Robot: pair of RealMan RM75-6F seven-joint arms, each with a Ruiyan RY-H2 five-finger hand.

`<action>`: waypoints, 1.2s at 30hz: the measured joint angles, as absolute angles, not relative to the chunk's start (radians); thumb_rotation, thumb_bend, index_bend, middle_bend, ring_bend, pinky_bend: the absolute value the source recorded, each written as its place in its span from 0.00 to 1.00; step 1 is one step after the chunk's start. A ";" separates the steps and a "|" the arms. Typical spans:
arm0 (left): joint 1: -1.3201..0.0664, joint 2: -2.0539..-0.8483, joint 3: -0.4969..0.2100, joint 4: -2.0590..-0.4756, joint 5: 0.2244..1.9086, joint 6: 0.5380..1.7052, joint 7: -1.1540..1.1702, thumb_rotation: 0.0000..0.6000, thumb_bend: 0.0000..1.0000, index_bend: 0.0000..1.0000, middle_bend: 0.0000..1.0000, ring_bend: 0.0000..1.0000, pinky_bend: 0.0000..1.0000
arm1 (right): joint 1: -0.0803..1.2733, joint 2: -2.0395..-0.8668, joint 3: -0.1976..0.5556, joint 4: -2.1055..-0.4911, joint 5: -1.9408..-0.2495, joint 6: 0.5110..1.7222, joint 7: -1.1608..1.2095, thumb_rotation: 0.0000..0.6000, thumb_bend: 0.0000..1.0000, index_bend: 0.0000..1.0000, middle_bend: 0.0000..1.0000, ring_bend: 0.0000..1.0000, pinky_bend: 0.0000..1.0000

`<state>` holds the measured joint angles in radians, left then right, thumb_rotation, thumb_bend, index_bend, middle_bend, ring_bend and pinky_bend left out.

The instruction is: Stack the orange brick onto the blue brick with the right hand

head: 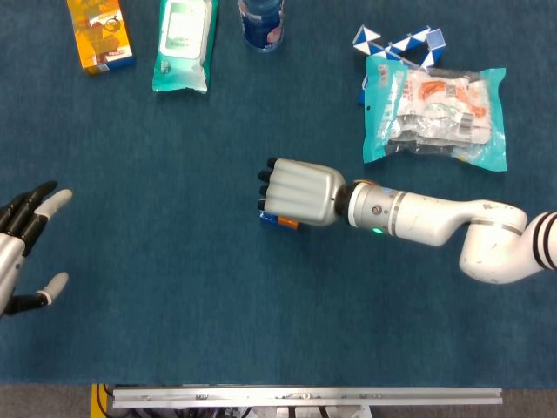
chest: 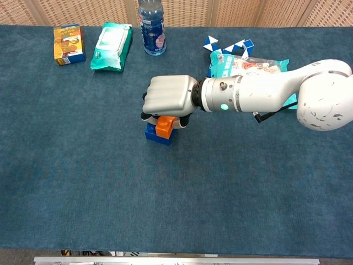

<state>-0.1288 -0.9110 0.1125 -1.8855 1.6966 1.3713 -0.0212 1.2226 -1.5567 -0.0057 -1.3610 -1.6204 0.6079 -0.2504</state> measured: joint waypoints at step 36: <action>-0.128 -0.936 0.064 -1.835 1.648 1.414 -0.022 1.00 0.27 0.05 0.07 0.10 0.21 | 0.945 -1.242 0.035 -1.691 -1.352 0.917 -0.540 1.00 0.25 0.27 0.35 0.25 0.31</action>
